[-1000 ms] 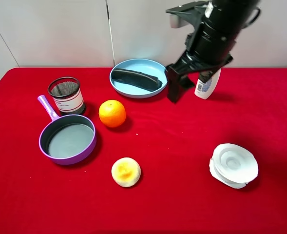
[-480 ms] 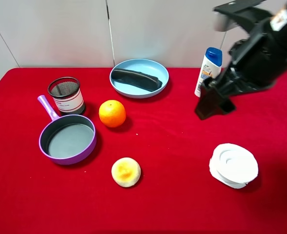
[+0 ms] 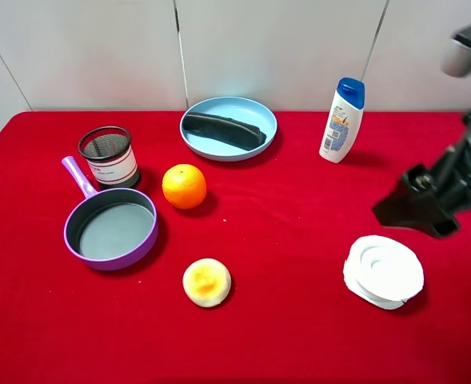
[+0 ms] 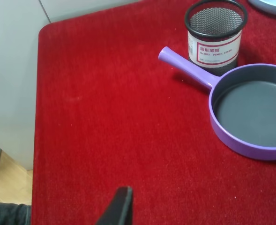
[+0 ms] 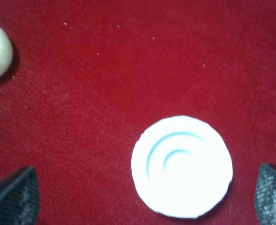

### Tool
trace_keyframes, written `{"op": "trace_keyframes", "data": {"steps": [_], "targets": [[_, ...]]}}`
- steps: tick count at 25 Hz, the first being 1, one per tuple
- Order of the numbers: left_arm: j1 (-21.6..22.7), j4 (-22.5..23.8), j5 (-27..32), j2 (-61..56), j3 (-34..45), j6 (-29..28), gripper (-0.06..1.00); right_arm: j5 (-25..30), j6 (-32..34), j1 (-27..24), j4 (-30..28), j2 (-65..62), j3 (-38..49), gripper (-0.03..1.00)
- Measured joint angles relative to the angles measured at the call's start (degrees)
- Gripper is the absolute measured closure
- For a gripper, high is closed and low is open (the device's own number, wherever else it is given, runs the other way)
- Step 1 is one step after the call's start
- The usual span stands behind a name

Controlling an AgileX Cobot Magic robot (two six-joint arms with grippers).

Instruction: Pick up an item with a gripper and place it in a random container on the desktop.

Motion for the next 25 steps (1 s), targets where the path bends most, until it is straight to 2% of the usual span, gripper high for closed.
{"op": "trace_keyframes", "data": {"steps": [17,25], "targets": [[0.0,0.0,0.0,0.0,0.0,0.0,0.00,0.5,3.3,0.0,-1.1,-23.7,12.1,0.27],[0.0,0.0,0.0,0.0,0.0,0.0,0.00,2.1,3.3,0.0,-3.1,-33.4,13.8,0.27]]}}
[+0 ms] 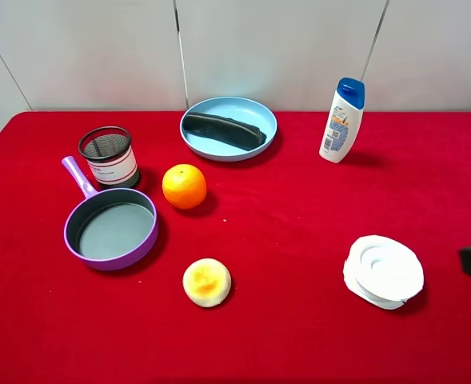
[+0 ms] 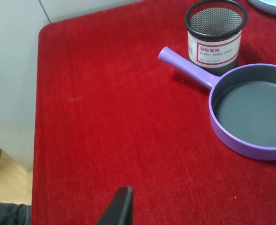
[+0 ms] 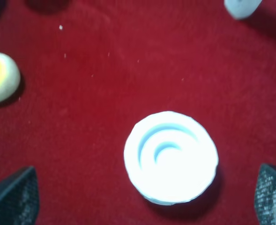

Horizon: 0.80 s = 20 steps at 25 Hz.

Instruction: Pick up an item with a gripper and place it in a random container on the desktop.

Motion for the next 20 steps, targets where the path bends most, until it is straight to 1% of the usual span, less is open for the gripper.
{"op": "trace_keyframes", "data": {"steps": [3,12,16,20], "targets": [[0.0,0.0,0.0,0.0,0.0,0.0,0.00,0.4,0.0,0.0,-1.2,-3.5,0.3,0.27],[0.0,0.0,0.0,0.0,0.0,0.0,0.00,0.5,0.7,-0.3,-2.0,-11.9,0.3,0.27],[0.0,0.0,0.0,0.0,0.0,0.0,0.00,0.5,0.9,-4.6,-2.3,-14.1,0.3,0.27],[0.0,0.0,0.0,0.0,0.0,0.0,0.00,0.5,0.4,-11.8,-1.9,-17.1,0.3,0.27]]}}
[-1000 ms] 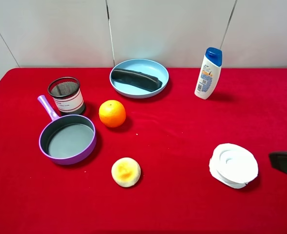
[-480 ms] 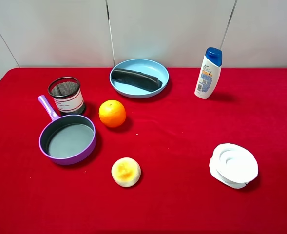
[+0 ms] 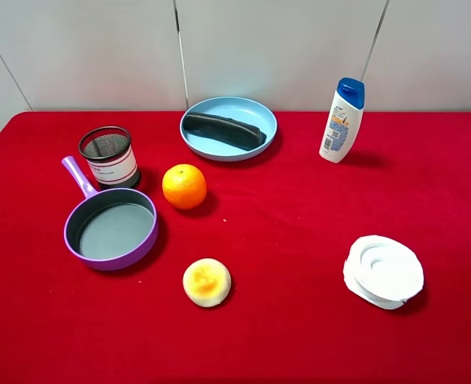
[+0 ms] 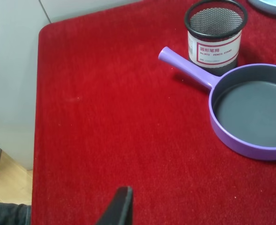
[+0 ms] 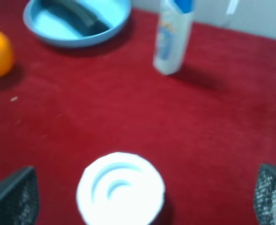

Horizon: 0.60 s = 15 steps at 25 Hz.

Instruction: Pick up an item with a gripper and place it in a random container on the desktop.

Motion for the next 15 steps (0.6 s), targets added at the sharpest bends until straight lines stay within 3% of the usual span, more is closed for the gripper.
{"op": "trace_keyframes", "data": {"steps": [15], "targets": [[0.0,0.0,0.0,0.0,0.0,0.0,0.00,0.0,-6.1,-27.4,4.7,-4.7,0.3,0.27]]}}
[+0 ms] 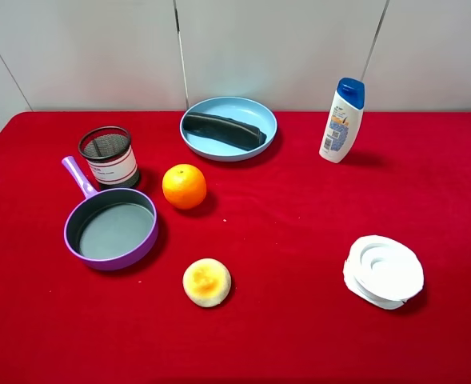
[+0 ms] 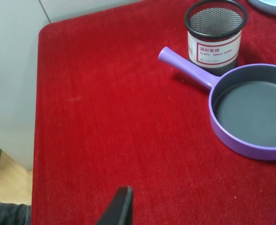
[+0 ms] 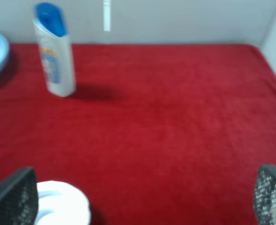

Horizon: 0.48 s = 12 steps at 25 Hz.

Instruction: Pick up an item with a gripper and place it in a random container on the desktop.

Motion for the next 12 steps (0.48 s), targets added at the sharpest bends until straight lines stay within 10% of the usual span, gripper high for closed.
{"op": "trace_keyframes", "data": {"steps": [12], "targets": [[0.0,0.0,0.0,0.0,0.0,0.0,0.00,0.0,-0.4,-3.0,0.4,0.0,0.0,0.27]]}}
